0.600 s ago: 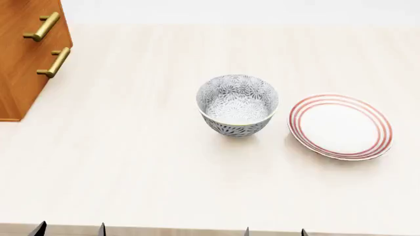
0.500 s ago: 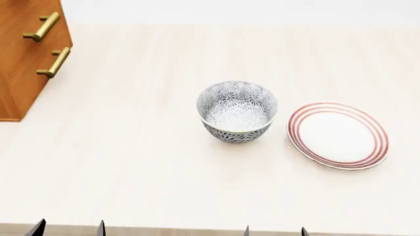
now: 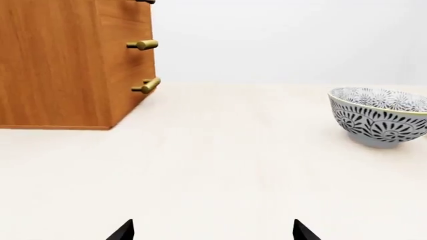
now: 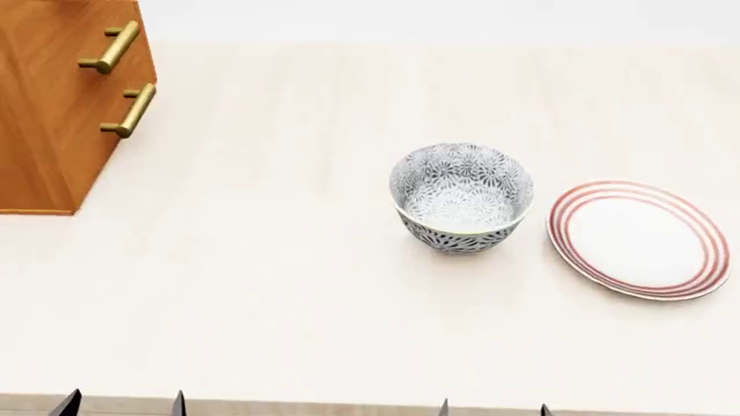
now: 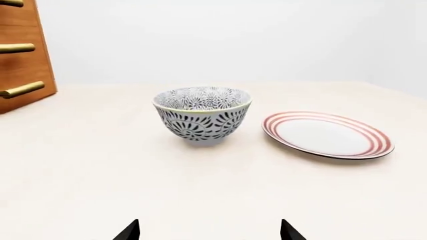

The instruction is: Put the bowl on top of the cabinet.

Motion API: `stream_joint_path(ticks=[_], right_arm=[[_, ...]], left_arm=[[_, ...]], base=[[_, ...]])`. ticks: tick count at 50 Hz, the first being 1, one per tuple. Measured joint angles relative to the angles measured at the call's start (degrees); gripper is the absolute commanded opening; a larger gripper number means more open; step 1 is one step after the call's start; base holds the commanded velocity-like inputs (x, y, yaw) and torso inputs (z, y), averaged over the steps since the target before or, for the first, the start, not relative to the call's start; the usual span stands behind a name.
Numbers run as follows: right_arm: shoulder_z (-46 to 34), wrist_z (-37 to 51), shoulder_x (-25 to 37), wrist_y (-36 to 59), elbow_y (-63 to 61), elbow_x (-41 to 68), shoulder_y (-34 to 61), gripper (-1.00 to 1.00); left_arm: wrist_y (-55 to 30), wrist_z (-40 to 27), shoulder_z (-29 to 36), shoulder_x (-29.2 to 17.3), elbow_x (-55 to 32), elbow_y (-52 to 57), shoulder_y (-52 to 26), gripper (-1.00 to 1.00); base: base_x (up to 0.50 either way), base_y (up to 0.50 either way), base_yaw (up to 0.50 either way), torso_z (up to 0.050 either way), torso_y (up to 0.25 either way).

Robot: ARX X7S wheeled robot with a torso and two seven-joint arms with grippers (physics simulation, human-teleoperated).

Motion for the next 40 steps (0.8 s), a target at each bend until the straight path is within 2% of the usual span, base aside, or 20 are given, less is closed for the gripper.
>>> stream_joint_path(ticks=[27, 40], right_arm=[[-2.6, 2.5, 2.0, -0.2, -0.1, 1.8, 0.1, 1.0], [-3.4, 2.8, 2.7, 0.5, 0.0, 3.7, 0.5, 1.0]], left_arm=[[0.2, -2.4, 2.1, -2.0, -1.9, 0.1, 0.0, 1.0], [-1.1, -3.6, 3.0, -2.7, -2.4, 0.3, -0.4, 1.0]], base=[[0.0, 0.5, 0.0, 0.0, 0.0], [0.0, 0.01, 0.0, 0.0, 0.0]])
